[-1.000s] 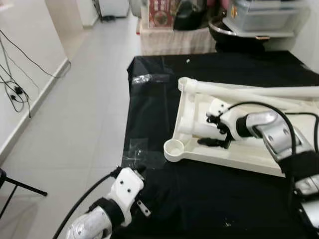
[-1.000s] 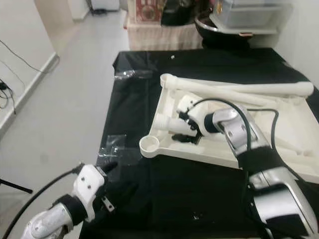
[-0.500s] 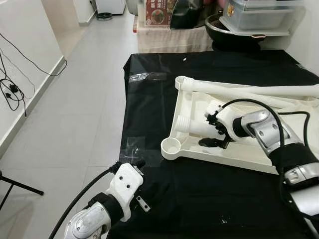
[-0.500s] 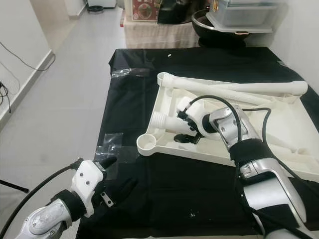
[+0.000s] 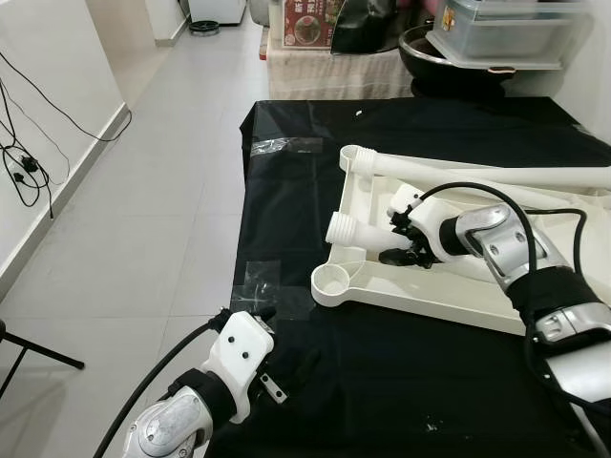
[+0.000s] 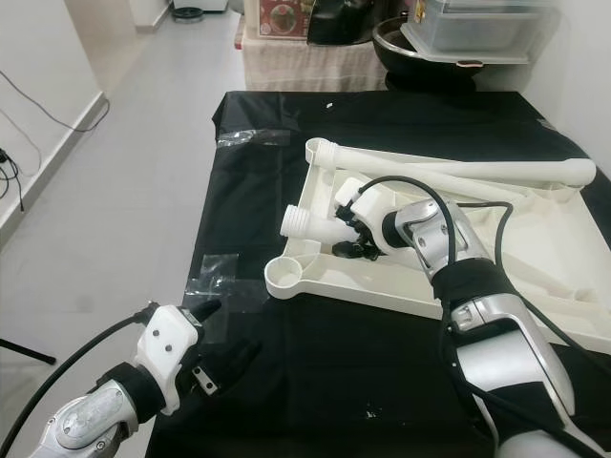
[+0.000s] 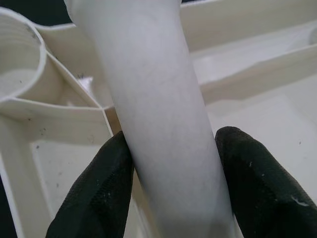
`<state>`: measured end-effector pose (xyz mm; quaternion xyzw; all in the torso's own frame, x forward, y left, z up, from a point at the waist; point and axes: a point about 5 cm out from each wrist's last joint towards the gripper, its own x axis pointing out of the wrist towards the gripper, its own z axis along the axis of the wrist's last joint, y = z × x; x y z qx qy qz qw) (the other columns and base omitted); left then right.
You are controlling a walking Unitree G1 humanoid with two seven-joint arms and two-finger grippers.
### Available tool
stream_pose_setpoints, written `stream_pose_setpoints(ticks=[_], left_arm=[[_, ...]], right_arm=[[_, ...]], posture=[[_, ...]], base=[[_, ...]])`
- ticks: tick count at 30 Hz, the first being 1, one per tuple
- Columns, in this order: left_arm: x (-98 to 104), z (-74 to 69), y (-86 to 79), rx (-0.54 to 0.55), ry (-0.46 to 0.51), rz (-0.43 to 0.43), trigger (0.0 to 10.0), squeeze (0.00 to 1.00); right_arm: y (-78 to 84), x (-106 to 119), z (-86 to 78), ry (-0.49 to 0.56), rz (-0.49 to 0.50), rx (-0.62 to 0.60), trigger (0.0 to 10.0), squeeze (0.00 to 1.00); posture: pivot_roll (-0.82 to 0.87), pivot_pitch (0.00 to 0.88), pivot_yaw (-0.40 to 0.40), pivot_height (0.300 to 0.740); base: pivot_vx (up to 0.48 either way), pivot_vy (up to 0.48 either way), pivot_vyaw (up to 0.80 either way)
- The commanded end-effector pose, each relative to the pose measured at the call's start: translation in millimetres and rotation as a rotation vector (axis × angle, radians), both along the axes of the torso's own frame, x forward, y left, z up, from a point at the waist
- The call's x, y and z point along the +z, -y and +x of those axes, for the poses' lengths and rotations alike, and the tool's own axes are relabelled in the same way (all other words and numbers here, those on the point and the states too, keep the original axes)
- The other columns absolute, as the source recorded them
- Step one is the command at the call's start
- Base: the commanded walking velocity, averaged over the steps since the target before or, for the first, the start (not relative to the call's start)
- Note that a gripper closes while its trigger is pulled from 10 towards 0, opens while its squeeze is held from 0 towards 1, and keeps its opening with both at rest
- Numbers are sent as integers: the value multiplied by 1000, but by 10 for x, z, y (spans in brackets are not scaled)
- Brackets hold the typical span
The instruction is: Building children table
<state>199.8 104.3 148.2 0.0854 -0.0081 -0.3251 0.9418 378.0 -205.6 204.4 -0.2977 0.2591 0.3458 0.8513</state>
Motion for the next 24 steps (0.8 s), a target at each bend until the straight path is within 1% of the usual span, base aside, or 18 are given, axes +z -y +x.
stream_pose_setpoints(ticks=[1, 2, 3, 4, 5, 7, 9, 10, 12, 13, 14, 15, 16, 17, 18, 19, 22, 24], left_arm=[[-11, 4, 10, 4, -4, 11, 10000, 0], [2, 20, 8, 7, 2, 9, 10000, 0], [2, 20, 8, 7, 2, 9, 10000, 0], [19, 43, 3, 11, 10, 7, 10000, 0], [32, 58, -1, 14, 15, 5, 10000, 0], [32, 58, -1, 14, 15, 5, 10000, 0], [98, 130, -38, 34, 38, -18, 10000, 0], [98, 130, -38, 34, 38, -18, 10000, 0], [165, 190, -67, 54, 54, -51, 10000, 0], [165, 190, -67, 54, 54, -51, 10000, 0], [218, 236, -83, 69, 62, -87, 10000, 0], [218, 236, -83, 69, 62, -87, 10000, 0], [288, 292, -102, 86, 69, -140, 10000, 0], [288, 292, -102, 86, 69, -140, 10000, 0], [364, 351, -122, 100, 80, -188, 10000, 0], [422, 402, -141, 109, 90, -220, 10000, 0], [457, 433, -153, 113, 97, -234, 10000, 0], [486, 466, -162, 111, 109, -233, 10000, 0]], right_arm=[[8, 56, 18, 33, 62, -8, 0, 0], [-9, 177, 42, 106, 115, 7, 0, 0], [-9, 177, 42, 106, 115, 7, 0, 0], [-17, 329, 74, 199, 177, 3, 0, 0], [-16, 428, 90, 258, 218, -4, 0, 0], [-16, 428, 90, 258, 218, -4, 0, 0], [-7, 827, 110, 467, 395, -50, 0, 0], [-7, 827, 110, 467, 395, -50, 0, 0], [30, 1114, 90, 594, 562, -110, 0, 0], [30, 1114, 90, 594, 562, -110, 0, 0], [62, 1255, 72, 658, 663, -151, 0, 0], [62, 1255, 72, 658, 663, -151, 0, 0], [110, 1391, 48, 716, 777, -190, 0, 0], [110, 1391, 48, 716, 777, -190, 0, 0], [159, 1503, 15, 774, 866, -223, 0, 0], [181, 1556, -9, 811, 908, -239, 0, 0], [187, 1579, -25, 837, 914, -245, 0, 0], [123, 1597, -63, 949, 711, -197, 0, 0]], posture=[[2, 100, -56, 740], [2, 98, -56, 740], [2, 98, -56, 740], [1, 96, -54, 740], [1, 96, -54, 740], [1, 96, -54, 740], [-4, 86, -49, 740], [-4, 86, -49, 740], [-5, 85, -48, 740], [-5, 85, -48, 740], [-8, 76, -41, 740], [-8, 76, -41, 740], [-9, 71, -36, 740], [-9, 71, -36, 740], [-9, 67, -34, 740], [-10, 62, -30, 740], [-11, 60, -28, 740], [-10, 56, -27, 740]], base=[[0, 0, 0], [0, 0, 0], [0, 0, 0], [0, 0, 0], [0, 0, 0], [0, 0, 0], [0, 0, 0], [0, 0, 0], [0, 0, 0], [0, 0, 0], [0, 0, 0], [0, 0, 0], [0, 0, 0], [0, 0, 0], [0, 0, 0], [0, 0, 0], [0, 0, 0], [0, 0, 0]])
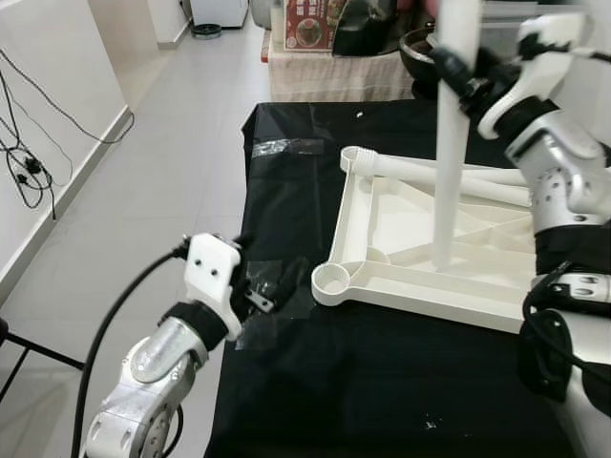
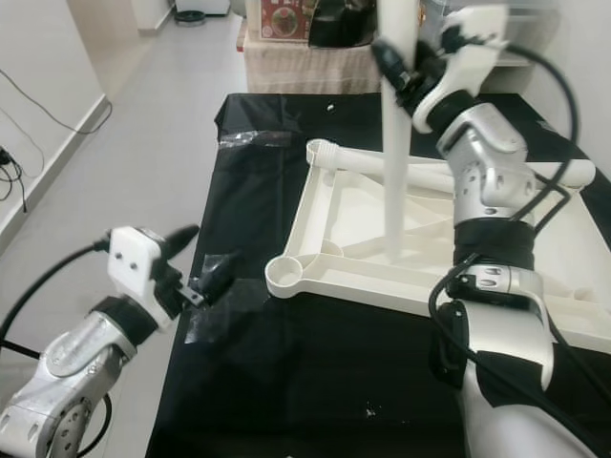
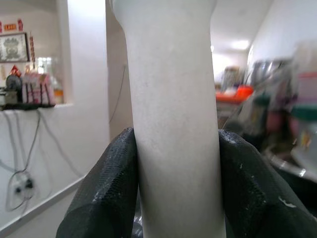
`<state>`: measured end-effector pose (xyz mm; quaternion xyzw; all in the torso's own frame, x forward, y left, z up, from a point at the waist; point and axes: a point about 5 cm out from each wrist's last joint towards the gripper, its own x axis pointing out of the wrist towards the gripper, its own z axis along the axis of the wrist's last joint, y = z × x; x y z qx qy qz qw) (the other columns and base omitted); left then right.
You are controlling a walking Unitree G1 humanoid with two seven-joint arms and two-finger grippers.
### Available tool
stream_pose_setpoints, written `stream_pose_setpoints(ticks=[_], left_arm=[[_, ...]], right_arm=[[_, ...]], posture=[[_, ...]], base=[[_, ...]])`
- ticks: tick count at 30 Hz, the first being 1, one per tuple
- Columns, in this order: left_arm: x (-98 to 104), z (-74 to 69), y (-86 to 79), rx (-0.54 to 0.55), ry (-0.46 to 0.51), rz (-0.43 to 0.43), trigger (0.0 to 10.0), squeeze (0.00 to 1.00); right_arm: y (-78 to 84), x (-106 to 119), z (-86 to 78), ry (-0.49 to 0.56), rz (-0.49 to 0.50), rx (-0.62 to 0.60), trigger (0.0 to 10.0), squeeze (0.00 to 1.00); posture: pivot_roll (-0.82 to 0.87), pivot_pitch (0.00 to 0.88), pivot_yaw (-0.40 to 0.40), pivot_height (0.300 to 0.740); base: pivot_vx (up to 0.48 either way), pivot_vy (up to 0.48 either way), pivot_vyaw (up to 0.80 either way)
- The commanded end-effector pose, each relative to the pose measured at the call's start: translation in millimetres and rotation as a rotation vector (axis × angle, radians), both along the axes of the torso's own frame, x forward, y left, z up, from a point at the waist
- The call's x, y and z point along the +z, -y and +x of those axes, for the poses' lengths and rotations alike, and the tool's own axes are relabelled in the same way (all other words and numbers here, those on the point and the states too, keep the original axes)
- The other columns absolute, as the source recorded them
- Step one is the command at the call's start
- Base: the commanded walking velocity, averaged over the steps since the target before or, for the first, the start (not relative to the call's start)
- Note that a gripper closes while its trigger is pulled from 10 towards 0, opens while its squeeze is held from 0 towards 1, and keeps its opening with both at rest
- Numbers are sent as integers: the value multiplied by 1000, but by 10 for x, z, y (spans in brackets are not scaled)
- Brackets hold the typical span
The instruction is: Building children table
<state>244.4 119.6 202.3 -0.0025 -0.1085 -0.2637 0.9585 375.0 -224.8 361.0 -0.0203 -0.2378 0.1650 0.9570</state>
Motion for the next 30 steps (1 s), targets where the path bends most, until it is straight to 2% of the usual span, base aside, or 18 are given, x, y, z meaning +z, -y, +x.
stream_pose_setpoints(ticks=[1, 2, 6, 7, 8, 9, 10, 12, 13, 15, 16, 17, 18, 19, 21, 23, 25, 30], left_arm=[[-55, 20, -9, -1, -34, 1, 10000, 0], [-33, 34, -12, -1, -25, 2, 10000, 0], [-13, 43, -19, 4, -25, -22, 10000, 0], [7, 53, -34, 10, -30, -58, 10000, 0], [30, 66, -59, 19, -36, -101, 10000, 0], [30, 66, -59, 19, -36, -101, 10000, 0], [48, 77, -78, 24, -41, -131, 10000, 0], [48, 77, -78, 24, -41, -131, 10000, 0], [74, 90, -106, 32, -45, -169, 10000, 0], [139, 123, -191, 44, -52, -239, 10000, 0], [139, 123, -191, 44, -52, -239, 10000, 0], [163, 132, -230, 48, -51, -253, 10000, 0], [163, 132, -230, 48, -51, -253, 10000, 0], [179, 137, -260, 50, -50, -256, 10000, 0], [179, 137, -260, 50, -50, -256, 10000, 0], [177, 122, -247, 37, -57, -262, 10000, 0], [179, 94, -217, 9, -63, -271, 10000, 0], [209, 43, -191, -40, -64, -275, 10000, 0]], right_arm=[[-69, 32, -34, 59, -129, -40, 0, 0], [-207, 116, -91, 180, -372, -121, 0, 0], [-320, 176, -141, 272, -512, -158, 0, 0], [-417, 182, -178, 348, -657, -193, 0, 0], [-545, 131, -219, 454, -888, -241, 0, 0], [-545, 131, -219, 454, -888, -241, 0, 0], [-633, 62, -245, 529, -1044, -254, 0, 0], [-633, 62, -245, 529, -1044, -254, 0, 0], [-692, -65, -248, 558, -1148, -225, 0, 0], [-729, -458, -222, 478, -1298, -104, 0, 0], [-729, -458, -222, 478, -1298, -104, 0, 0], [-723, -797, -228, 372, -1391, 16, 0, 0], [-723, -797, -228, 372, -1391, 16, 0, 0], [-684, -1287, -304, 217, -1487, 198, 0, 0], [-684, -1287, -304, 217, -1487, 198, 0, 0], [-626, -1587, -382, 116, -1550, 313, 0, 0], [-560, -1727, -413, 51, -1599, 360, 0, 0], [-472, -1783, -368, 44, -1678, 330, 0, 0]], posture=[[-10, 56, -27, 740], [-9, 54, -28, 740], [-9, 54, -30, 740], [-10, 53, -32, 740], [-12, 55, -33, 740], [-12, 55, -33, 740], [-12, 56, -34, 740], [-12, 56, -34, 740], [-12, 57, -35, 740], [-11, 62, -37, 740], [-11, 62, -37, 740], [-14, 64, -35, 740], [-14, 64, -35, 740], [-7, 67, -37, 740], [-7, 67, -37, 740], [-9, 70, -35, 740], [-8, 71, -36, 740], [-2, 73, -41, 740]], base=[[0, 0, 0], [0, 0, 0], [0, 0, 0], [0, 0, 0], [0, 0, 0], [0, 0, 0], [0, 0, 0], [0, 0, 0], [0, 0, 0], [0, 0, 0], [0, 0, 0], [0, 0, 0], [0, 0, 0], [0, 0, 0], [0, 0, 0], [0, 0, 0], [0, 0, 0], [0, 0, 0]])
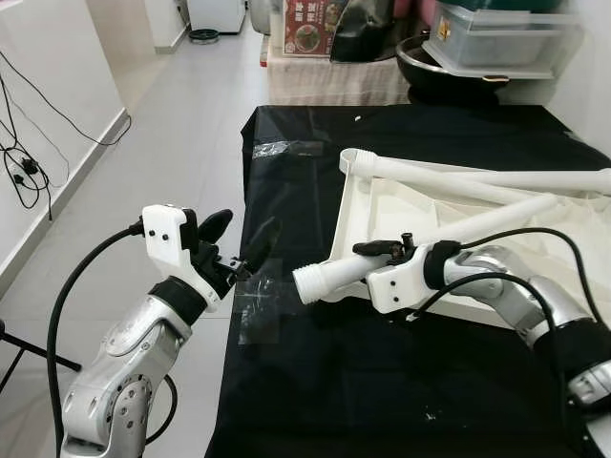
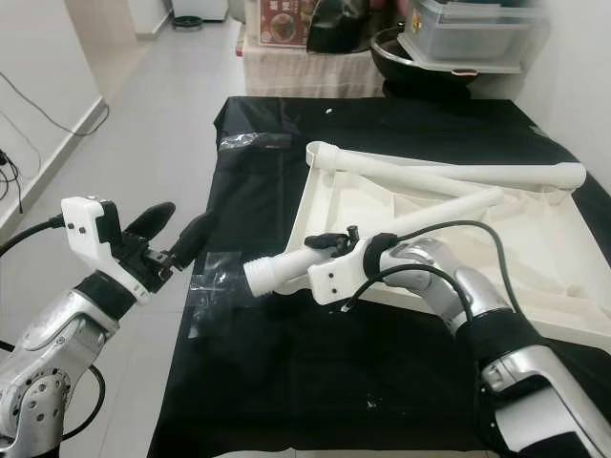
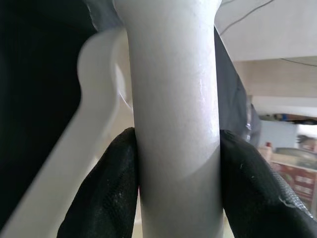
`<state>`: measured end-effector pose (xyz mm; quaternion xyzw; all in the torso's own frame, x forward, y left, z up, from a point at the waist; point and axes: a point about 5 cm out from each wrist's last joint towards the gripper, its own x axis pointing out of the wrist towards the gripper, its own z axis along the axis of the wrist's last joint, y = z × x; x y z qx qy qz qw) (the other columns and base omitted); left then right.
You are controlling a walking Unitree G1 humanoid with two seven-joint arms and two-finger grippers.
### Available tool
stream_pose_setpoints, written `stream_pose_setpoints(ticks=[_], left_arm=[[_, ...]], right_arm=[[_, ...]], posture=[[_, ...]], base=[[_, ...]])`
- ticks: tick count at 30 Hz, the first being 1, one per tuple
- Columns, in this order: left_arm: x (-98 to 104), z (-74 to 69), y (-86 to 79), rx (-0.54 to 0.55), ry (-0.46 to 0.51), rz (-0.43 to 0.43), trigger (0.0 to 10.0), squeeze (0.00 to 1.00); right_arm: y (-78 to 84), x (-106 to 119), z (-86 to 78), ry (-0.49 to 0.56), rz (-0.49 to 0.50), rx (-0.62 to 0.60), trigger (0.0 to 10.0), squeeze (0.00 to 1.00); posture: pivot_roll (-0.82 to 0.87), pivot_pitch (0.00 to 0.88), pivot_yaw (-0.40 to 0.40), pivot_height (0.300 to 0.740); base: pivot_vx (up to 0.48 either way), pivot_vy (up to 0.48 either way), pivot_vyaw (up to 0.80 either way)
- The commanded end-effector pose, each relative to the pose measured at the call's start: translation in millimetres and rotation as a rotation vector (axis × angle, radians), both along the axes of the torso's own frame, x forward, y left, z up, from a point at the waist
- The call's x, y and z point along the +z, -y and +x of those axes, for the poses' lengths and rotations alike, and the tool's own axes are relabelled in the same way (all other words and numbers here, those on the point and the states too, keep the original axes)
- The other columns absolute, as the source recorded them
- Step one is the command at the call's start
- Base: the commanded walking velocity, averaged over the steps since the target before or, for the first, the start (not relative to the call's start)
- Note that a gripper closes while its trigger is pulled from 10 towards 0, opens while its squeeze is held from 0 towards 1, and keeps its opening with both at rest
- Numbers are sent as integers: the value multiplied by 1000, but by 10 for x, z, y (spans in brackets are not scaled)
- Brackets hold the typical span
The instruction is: Building children table
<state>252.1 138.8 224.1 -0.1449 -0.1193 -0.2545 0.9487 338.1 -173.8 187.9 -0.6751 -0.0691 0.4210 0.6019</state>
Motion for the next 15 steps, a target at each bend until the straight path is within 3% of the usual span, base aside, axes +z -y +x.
stream_pose_setpoints(ticks=[1, 5, 9, 12, 15], left_arm=[[13, -45, -7, -34, -6, 7, 10000, 0], [40, -45, -29, -36, -1, 8, 10000, 0], [101, -21, -74, -48, 0, -4, 10000, 0], [206, 96, -144, -125, -58, -118, 10000, 0], [282, 182, -194, -141, -86, -183, 10000, 0]], right_arm=[[35, -40, 17, 20, -53, 4, 0, 0], [-7, -8, 23, 49, -41, 27, 0, 0], [-185, 120, 16, 149, 16, 116, 0, 0], [-444, 377, -26, 340, 85, 274, 0, 0], [-498, 483, -28, 407, 114, 311, 0, 0]], posture=[[-1, 73, -42, 740], [2, 74, -41, 740], [-4, 72, -35, 740], [-15, 73, -33, 740], [-19, 74, -35, 740]], base=[[0, 0, 0], [0, 0, 0], [0, 0, 0], [0, 0, 0], [0, 0, 0]])
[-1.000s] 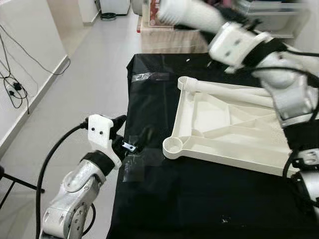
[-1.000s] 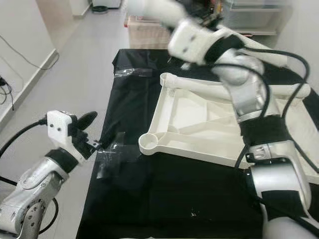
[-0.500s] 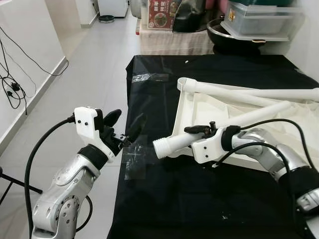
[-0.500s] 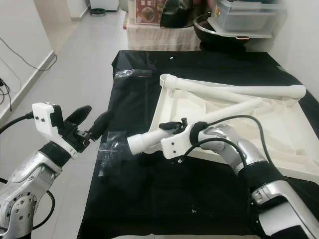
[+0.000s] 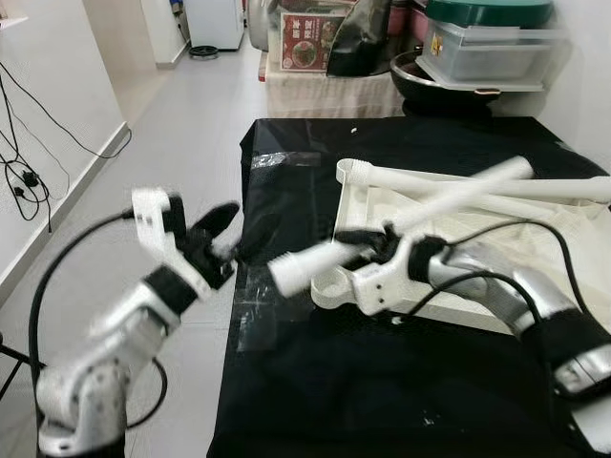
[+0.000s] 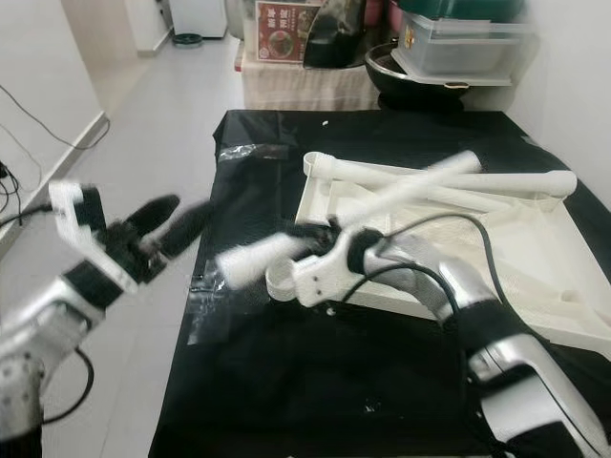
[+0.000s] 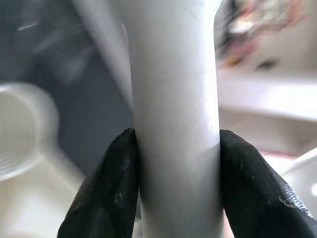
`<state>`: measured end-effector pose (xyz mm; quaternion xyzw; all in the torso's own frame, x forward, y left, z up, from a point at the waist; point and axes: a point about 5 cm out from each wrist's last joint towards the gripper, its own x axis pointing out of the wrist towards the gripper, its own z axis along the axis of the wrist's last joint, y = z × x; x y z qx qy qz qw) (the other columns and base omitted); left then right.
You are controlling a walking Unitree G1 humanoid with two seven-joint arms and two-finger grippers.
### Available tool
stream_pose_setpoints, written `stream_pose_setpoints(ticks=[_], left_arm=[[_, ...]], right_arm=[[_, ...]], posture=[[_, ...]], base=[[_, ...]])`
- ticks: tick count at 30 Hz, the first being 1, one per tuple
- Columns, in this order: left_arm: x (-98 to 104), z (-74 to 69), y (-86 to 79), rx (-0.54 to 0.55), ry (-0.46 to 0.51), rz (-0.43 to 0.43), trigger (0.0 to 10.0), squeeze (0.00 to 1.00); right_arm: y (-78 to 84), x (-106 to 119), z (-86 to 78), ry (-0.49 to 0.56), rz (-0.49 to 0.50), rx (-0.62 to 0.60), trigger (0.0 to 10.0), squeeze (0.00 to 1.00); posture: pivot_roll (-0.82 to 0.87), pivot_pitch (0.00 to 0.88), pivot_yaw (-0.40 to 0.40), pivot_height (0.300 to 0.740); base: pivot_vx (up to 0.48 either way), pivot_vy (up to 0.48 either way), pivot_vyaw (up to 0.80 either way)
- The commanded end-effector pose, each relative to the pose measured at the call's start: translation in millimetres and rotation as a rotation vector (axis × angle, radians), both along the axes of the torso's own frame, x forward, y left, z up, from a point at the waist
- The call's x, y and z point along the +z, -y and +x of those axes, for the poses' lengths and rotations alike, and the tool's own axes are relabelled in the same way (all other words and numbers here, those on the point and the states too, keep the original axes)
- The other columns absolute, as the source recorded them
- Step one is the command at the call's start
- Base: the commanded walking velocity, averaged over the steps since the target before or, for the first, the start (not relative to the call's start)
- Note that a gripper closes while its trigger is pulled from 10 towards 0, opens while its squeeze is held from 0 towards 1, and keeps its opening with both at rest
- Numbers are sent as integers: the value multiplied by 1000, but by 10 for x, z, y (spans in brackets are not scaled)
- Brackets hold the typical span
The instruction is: Building children table
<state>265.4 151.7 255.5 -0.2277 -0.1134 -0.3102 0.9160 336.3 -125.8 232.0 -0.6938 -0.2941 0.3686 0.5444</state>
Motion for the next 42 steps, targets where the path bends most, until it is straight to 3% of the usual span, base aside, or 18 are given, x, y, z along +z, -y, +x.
stream_pose_setpoints(ticks=[1, 4, 6, 9, 10, 11, 12, 15, 16, 20, 21, 22, 32, 35, 42], left_arm=[[-31, 49, -66, -1, -59, -28, 10000, 0], [41, 156, -112, 15, -90, -49, 10000, 0], [109, 202, -112, 2, -93, -84, 10000, 0], [118, 194, -76, -17, -96, -86, 10000, 0], [118, 194, -76, -17, -96, -86, 10000, 0], [105, 185, -59, -27, -104, -86, 10000, 0], [86, 170, -41, -35, -111, -85, 10000, 0], [76, 161, -32, -43, -124, -84, 10000, 0], [63, 149, -30, -43, -143, -88, 10000, 0], [43, 126, -16, -39, -156, -92, 10000, 0], [29, 113, -7, -39, -165, -93, 10000, 0], [-11, 86, 12, -39, -182, -87, 10000, 0], [-199, -77, 108, -39, -258, -70, 10000, 0], [-249, -134, 152, -40, -275, -31, 10000, 0], [-250, -156, 151, -32, -281, -9, 10000, 0]], right_arm=[[-19, 42, -10, 37, 18, 23, 0, 0], [-6, 111, 34, 47, 73, 0, 0, 0], [59, 62, 99, -38, 117, -65, 0, 0], [155, -146, 120, -177, 68, -131, 0, 0], [155, -146, 120, -177, 68, -131, 0, 0], [229, -283, 126, -255, 27, -180, 549, 0], [292, -391, 117, -310, -19, -209, 0, 0], [345, -468, 117, -339, -53, -235, 0, 0], [421, -555, 141, -373, -81, -285, 2235, 0], [446, -606, 148, -422, -83, -300, 2510, 0], [449, -626, 143, -445, -91, -296, 3490, 0], [447, -645, 151, -467, -88, -298, 10000, 0], [507, -651, 232, -534, -57, -383, 10000, 0], [536, -608, 295, -553, 9, -435, 10000, 0], [569, -586, 323, -584, 39, -463, 10000, 0]], posture=[[-19, 74, -35, 740], [-18, 74, -35, 740], [-17, 78, -31, 740], [-18, 82, -28, 740], [-18, 82, -28, 740], [-18, 82, -28, 740], [-18, 86, -29, 740], [-18, 86, -29, 740], [-16, 91, -33, 740], [-4, 102, -39, 740], [-3, 103, -39, 740], [0, 108, -42, 740], [15, 138, -52, 740], [17, 149, -52, 740], [19, 154, -50, 740]], base=[[0, 0, 0], [0, 0, 0], [0, 0, 0], [0, 0, 0], [0, 0, 0], [0, 0, 0], [0, 0, 0], [0, 0, 0], [0, 0, 0], [0, 0, 0], [0, 0, 0], [0, 0, 0], [0, 0, 0], [0, 0, 0], [0, 0, 0]])
